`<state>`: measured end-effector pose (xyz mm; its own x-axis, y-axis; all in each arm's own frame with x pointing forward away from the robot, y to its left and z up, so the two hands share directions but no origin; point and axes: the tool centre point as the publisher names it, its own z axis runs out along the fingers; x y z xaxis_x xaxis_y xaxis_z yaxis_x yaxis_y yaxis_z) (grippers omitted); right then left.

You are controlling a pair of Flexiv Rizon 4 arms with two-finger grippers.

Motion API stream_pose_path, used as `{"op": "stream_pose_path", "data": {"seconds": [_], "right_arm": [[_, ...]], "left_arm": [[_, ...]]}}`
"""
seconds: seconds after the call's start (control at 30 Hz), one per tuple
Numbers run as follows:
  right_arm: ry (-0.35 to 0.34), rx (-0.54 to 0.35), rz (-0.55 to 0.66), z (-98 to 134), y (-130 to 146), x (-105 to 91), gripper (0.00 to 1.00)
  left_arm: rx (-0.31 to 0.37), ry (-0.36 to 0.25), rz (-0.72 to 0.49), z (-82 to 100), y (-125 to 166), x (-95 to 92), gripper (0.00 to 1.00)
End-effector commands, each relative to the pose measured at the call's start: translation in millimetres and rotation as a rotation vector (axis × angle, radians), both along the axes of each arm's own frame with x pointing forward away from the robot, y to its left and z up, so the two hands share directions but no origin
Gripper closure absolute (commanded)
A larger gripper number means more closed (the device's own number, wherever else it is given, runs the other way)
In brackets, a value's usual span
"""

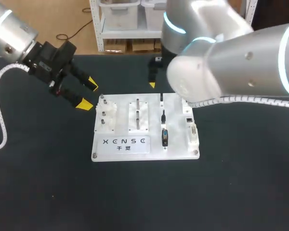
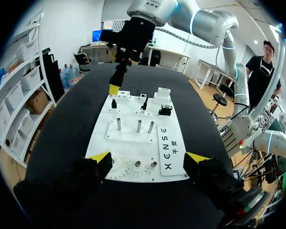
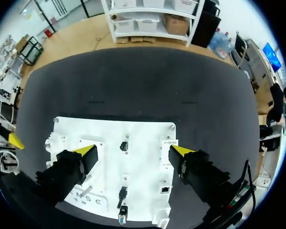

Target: Insert the USB connector, Ethernet cable, and multi-pin plug into their matching sockets one by one.

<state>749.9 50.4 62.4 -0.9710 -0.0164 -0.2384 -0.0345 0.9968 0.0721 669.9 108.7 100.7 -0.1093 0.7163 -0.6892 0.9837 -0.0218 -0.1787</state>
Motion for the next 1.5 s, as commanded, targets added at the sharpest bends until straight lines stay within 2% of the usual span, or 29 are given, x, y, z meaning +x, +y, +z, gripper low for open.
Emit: {"op": "stream_pose_path", "data": {"seconds": [0.03, 0.33, 0.47, 1.07, 1.33, 1.5], "right_arm": [[0.002, -0.047, -0.020, -10, 7, -2.5, 0.00], [0.030, -0.034, -0.039, -22, 9, -3.4, 0.00], [-0.020, -0.015, -0.039, -18, 6, -3.4, 0.00], [-0.020, -0.015, -0.039, -18, 6, -3.4, 0.00], [0.074, 0.000, -0.092, -30, 9, -6.5, 0.00], [0.076, -0.026, -0.100, -34, 10, -4.7, 0.00]], "left_arm": [[-0.002, 0.000, -0.004, -0.8, 0, 1.3, 0.00], [-0.002, 0.000, -0.004, -0.8, 0, 1.3, 0.00], [-0.002, 0.000, -0.004, -0.8, 0, 1.3, 0.00], [-0.002, 0.000, -0.004, -0.8, 0, 1.3, 0.00], [-0.002, 0.000, -0.004, -0.8, 0, 1.3, 0.00], [-0.002, 0.000, -0.004, -0.8, 0, 1.3, 0.00]]}}
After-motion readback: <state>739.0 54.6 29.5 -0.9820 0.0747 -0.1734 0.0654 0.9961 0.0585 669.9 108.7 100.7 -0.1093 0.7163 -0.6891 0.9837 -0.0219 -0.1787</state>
